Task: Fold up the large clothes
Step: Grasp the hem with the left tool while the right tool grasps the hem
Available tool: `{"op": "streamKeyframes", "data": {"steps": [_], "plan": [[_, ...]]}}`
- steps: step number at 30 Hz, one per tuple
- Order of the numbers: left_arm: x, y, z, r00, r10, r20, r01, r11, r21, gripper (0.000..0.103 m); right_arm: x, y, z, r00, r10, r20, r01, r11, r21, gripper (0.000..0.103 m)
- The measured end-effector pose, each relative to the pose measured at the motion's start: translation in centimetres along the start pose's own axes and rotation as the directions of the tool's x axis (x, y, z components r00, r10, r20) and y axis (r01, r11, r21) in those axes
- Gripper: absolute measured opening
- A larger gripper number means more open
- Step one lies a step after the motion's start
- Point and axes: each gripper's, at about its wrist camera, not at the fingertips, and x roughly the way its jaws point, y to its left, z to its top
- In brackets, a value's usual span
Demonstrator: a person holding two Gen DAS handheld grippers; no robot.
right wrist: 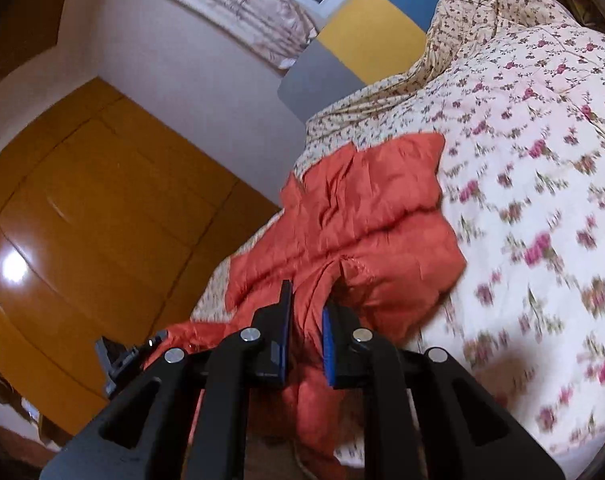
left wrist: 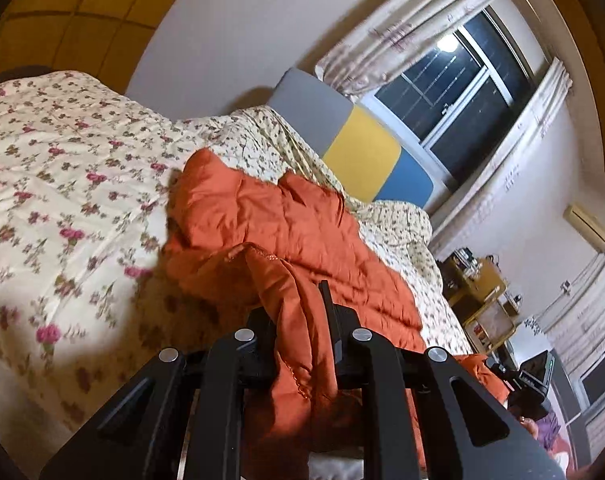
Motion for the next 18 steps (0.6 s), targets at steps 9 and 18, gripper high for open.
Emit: {"op": "streamKeyframes", "data": {"steps": [9,18], "plan": [[4.3,0.5,3.8,0.998,0.062,0.017,-0.062,0.998,-0.007,0.015,5.5,0.1,4.8,0.993,-0.116,0.015,0.116,0.992,-0.047,0.012],[10.9,2.2,7.0,0.990,0.139,0.007,-0.139,0.990,-0.018,0.015,12.2,-2.5,8.3,0.967,-0.254,-0.021,0.254,0.967,-0.024,0.012]]}}
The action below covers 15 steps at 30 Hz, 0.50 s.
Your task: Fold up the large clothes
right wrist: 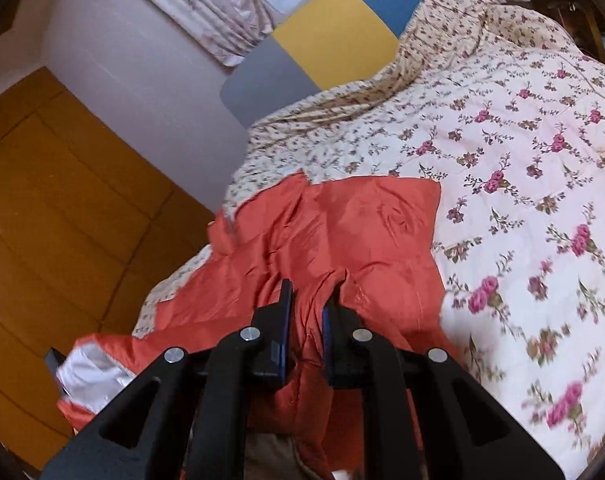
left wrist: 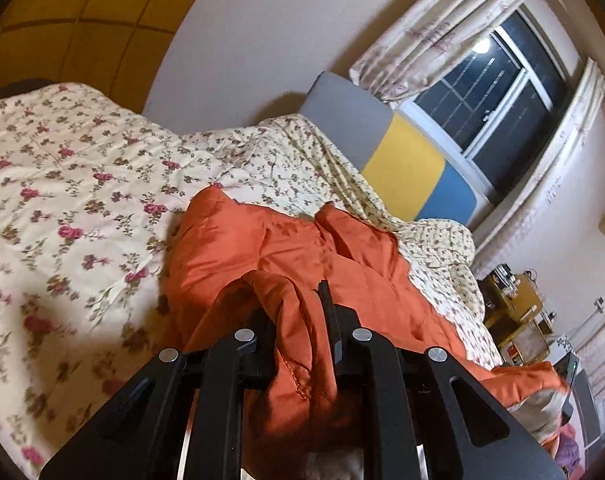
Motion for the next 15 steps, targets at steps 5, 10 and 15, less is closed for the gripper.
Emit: {"op": "streamKeyframes", "data": {"steps": [5,10,15], "plan": [[3.8,1.4,1.3,0.999,0.046,-0.024,-0.047,0.998,-0.048,0.015,2.7,-1.3,1.7,0.999,-0.041,-0.004,0.041,0.998,0.037,0.013],[6.7,2.7,1.7,0.995,0.077,-0.061,-0.082,0.994,-0.074,0.015,5.1,-1.9,2.0,0.998,-0.067,-0.019,0.068,0.996,0.061,0.017],[7.5,3.0,1.5,0.995,0.075,-0.069,-0.080,0.994,-0.073,0.015,6.2,-1.5,1.5,0.995,-0.102,-0.018,0.102,0.994,0.033,0.017]]}}
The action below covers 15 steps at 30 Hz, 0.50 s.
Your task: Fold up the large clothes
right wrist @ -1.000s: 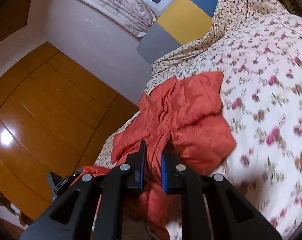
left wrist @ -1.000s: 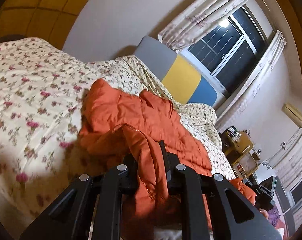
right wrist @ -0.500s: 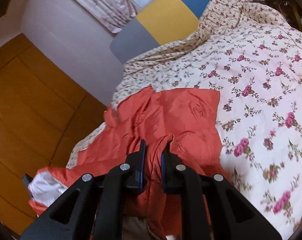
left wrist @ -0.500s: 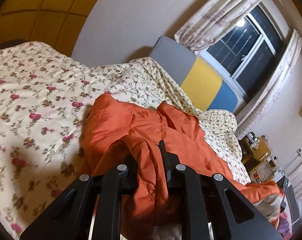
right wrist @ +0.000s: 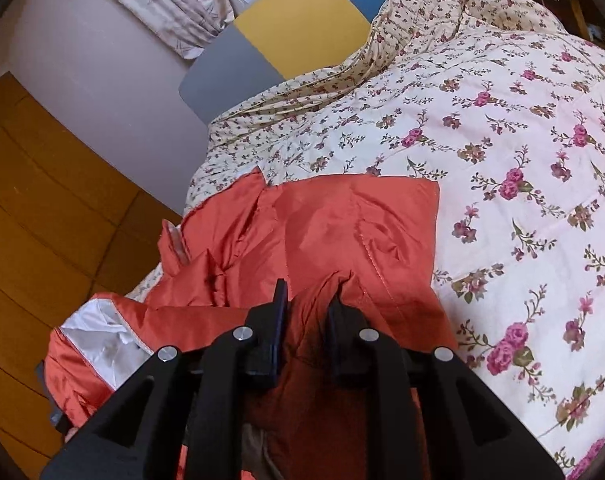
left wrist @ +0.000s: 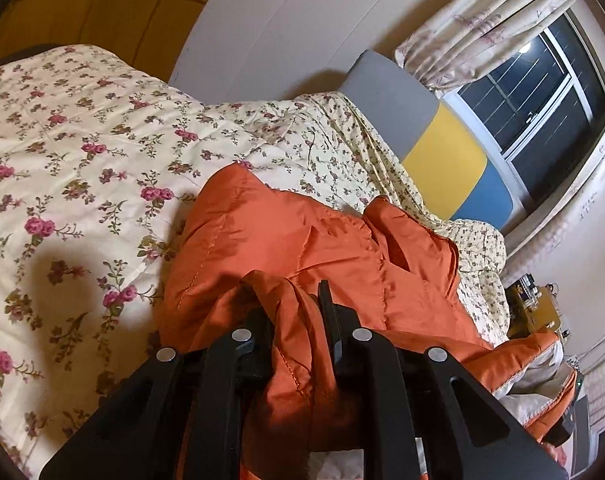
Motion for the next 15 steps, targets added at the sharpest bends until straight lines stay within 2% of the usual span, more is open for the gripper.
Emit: {"op": "streamKeyframes", "data": {"steps": [3,5,8,10,11,13,15], "plan": [[-0.3,0.0,0.1,1.000,-0.003,-0.004,0.003,1.000,0.013,0.017,0.5,0.2,0.0,1.000,-0.009,-0.006,0.009,1.000,0.000,0.018],[-0.5,0.0,0.2,1.000,-0.007,-0.008,0.008,1.000,0.009,0.017,0.7,0.3,0.3,1.000,-0.003,-0.018,0.003,1.000,0.016,0.024],[-1.1,0.4,0.6,0.999,-0.034,-0.009,0.034,0.999,-0.042,0.025,0.2,0.3,0.9,0.999,0.046,-0.001,-0.046,0.998,0.053,0.045],[-1.9,0.6,0.8,0.998,-0.062,0.017,0.063,0.995,-0.079,0.042,-0.8,0.6,1.2,0.997,0.068,0.031,-0.070,0.996,0.054,0.070],[-2.5,0.7,0.8,0.997,-0.070,0.041,0.074,0.993,-0.089,0.048,-1.4,0.8,1.3,0.996,0.074,0.053,-0.077,0.996,0.044,0.073],[-4.1,0.9,0.9,0.993,-0.053,0.107,0.062,0.994,-0.088,0.076,-2.9,1.1,1.4,0.990,0.101,0.102,-0.103,0.995,0.016,0.089],[-6.1,1.3,0.8,0.981,-0.020,0.193,0.037,0.996,-0.086,0.089,-4.7,0.9,1.2,0.981,0.116,0.157,-0.114,0.993,-0.022,0.096]]}}
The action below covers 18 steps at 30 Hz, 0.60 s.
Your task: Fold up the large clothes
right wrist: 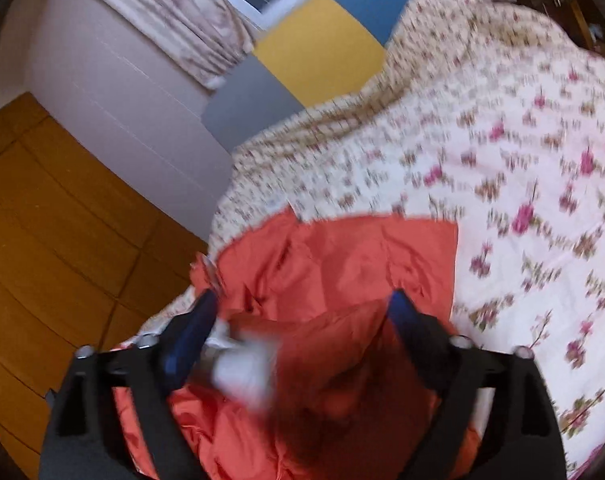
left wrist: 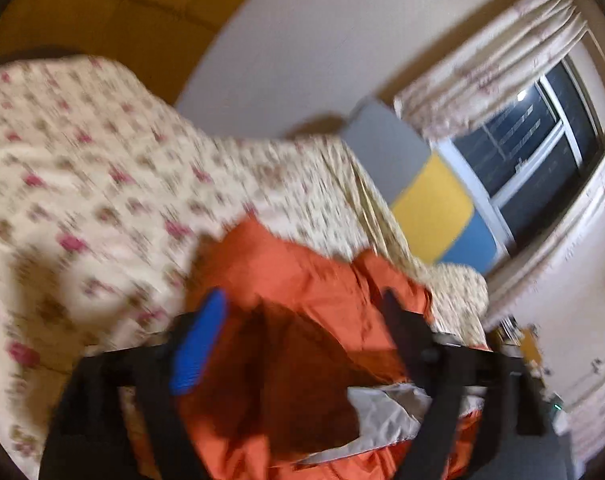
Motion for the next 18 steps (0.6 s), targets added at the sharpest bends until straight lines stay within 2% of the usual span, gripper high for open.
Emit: {"op": "streamKeyframes", "data": {"steps": [1,4,8,9,11,14,16,18], "plan": [[-1.0,0.5,0.1,0.999,0.001,0.040,0.000,1.000,-0.005,0.089,-0.6,0.0,0.0,1.000,0.000,0.014,0.001,1.000,-0.014,0.099],[-3.1,2.5,-0.3,0.997,0.030,0.074,-0.029,0.999,-0.023,0.093,-3.2,-1.4,-0.8,0.999,-0.019,0.049,0.021,0.999,-0.041,0.100],[-5.3,5.7,-3.2,0.994,0.085,0.070,-0.087,0.996,0.029,0.093,-4.9,-4.5,-3.4,0.999,-0.038,0.000,0.038,0.999,-0.021,0.101],[-5.6,6.4,-4.1,0.995,0.090,0.050,-0.092,0.995,0.044,0.093,-4.7,-5.0,-3.9,0.999,-0.037,-0.027,0.037,0.999,-0.024,0.101],[-5.1,7.1,-6.2,0.996,0.071,-0.051,-0.066,0.994,0.092,0.093,-3.6,-5.6,-5.1,0.995,-0.043,-0.091,0.040,0.999,-0.034,0.101],[-3.5,5.7,-8.2,0.986,0.045,-0.158,-0.014,0.981,0.194,0.093,-1.2,-5.5,-6.0,0.987,-0.013,-0.162,0.010,1.000,-0.017,0.101],[-2.2,4.1,-8.5,0.983,0.035,-0.178,0.010,0.970,0.243,0.093,0.6,-5.2,-6.4,0.978,0.021,-0.207,-0.020,1.000,0.008,0.099],[-0.5,2.8,-8.1,0.984,0.043,-0.176,0.007,0.962,0.273,0.094,2.0,-4.4,-6.9,0.973,-0.049,-0.225,0.042,0.999,-0.034,0.098]]}}
